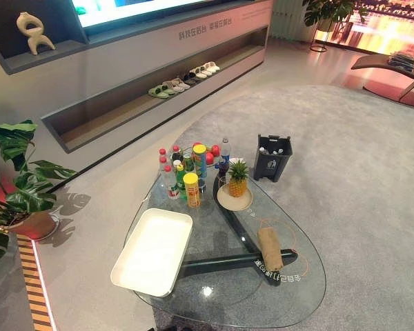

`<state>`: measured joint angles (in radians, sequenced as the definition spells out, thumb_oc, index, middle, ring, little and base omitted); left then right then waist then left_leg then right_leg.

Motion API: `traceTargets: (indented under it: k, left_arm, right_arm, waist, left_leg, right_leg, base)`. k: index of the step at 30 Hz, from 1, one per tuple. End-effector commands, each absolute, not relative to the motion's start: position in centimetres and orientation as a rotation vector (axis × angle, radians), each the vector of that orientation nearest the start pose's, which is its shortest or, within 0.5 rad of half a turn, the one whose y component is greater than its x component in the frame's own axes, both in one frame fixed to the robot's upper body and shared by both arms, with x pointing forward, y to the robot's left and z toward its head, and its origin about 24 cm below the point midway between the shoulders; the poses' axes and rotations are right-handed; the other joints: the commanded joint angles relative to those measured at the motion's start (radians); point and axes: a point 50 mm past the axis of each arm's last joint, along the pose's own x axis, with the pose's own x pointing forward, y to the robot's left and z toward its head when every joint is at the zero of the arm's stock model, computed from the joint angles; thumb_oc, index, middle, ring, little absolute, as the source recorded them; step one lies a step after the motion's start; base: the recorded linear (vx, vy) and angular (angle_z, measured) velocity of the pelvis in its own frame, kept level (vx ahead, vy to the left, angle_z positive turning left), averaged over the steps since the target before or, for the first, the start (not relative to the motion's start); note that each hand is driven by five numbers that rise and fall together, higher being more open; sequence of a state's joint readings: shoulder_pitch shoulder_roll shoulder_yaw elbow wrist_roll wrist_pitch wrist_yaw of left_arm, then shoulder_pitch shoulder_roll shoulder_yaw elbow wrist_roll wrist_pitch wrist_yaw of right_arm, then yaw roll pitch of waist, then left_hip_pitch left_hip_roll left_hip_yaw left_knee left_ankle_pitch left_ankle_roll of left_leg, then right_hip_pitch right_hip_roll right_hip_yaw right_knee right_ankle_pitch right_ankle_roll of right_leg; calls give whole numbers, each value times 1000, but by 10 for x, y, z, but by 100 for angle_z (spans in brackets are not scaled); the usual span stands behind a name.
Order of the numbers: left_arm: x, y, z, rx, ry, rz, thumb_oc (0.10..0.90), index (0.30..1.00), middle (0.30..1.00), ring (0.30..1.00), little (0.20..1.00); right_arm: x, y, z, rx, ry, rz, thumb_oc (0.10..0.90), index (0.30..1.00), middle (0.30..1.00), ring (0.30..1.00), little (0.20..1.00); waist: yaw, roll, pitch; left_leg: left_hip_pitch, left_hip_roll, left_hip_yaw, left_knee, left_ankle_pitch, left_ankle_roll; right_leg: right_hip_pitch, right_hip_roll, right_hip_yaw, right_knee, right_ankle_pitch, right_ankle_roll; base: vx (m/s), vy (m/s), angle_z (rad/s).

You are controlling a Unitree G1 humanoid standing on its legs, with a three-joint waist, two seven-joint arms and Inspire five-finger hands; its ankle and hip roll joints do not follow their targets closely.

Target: Wipe the table with a cloth and put it in the basket.

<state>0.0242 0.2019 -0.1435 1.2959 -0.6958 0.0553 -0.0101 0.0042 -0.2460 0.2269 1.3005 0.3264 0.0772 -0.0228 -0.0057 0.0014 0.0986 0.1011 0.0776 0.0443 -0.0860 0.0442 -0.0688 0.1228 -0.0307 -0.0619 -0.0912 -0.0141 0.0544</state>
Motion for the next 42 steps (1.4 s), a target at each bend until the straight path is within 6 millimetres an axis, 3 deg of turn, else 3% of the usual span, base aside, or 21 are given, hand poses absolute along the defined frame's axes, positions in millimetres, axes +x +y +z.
traceTargets:
  k: [1,6,14,23,28,30,42]
  left_arm:
    - [74,205,-172,-382,1267,451,800,900,900,900,900]
    - [74,206,-172,-379,1249,446,800,900,900,900,900]
    - [114,202,-163,-382,1152,400,800,900,900,900,900]
    - [133,203,-156,-398,1070,393,800,900,900,900,900]
    - [137,205,-154,-416,1051,404,800,900,900,900,900]
    - [140,206,-152,-423,1035,405,800,900,900,900,900]
    - [161,191,-143,-465,962,361,800,900,900,900,900]
  right_arm:
    - [85,-223,-166,-67,1292,-177,800,900,900,900,900]
    - [91,-220,-164,-64,1231,-174,800,900,900,900,900]
    - [170,-214,-132,-66,880,-218,800,900,900,900,900]
    - [227,-212,-75,-64,522,-301,800,900,900,900,900]
    - [245,-211,-45,-55,370,-331,800,900,900,900,900]
    - [255,-211,-22,-60,255,-358,800,900,900,900,900]
    - [277,-205,58,-97,-128,-452,800,900,900,900,900]
  waist:
    - [-14,-21,37]
    - [-19,-22,53]
    - [-38,-17,188]
    - [-53,-11,280]
    - [-57,-9,306]
    - [-60,-8,329]
    - [-74,6,421]
  left_leg:
    - [7,-56,23,9,-68,15]
    - [-25,-59,26,27,-65,16]
    - [-154,-77,22,90,-58,30]
    - [-259,-101,9,149,-49,33]
    - [-310,-113,10,192,-54,34]
    - [-353,-121,10,235,-58,32]
    - [-509,-131,34,342,-70,46]
  right_leg:
    - [-21,-41,-43,21,19,49]
    - [-54,-40,-34,33,24,49]
    - [-192,-24,-13,97,25,29]
    - [-290,-15,-12,149,26,15]
    - [-333,-17,-17,178,24,11]
    - [-370,-21,-20,203,24,7]
    - [-536,-30,-9,303,26,7]
  base:
    - [104,-7,-5]
    - [23,-6,-5]
    - [-145,-1,-3]
    - [-50,1,0]
    - [-24,8,3]
    - [-42,27,4]
    - [-18,46,0]
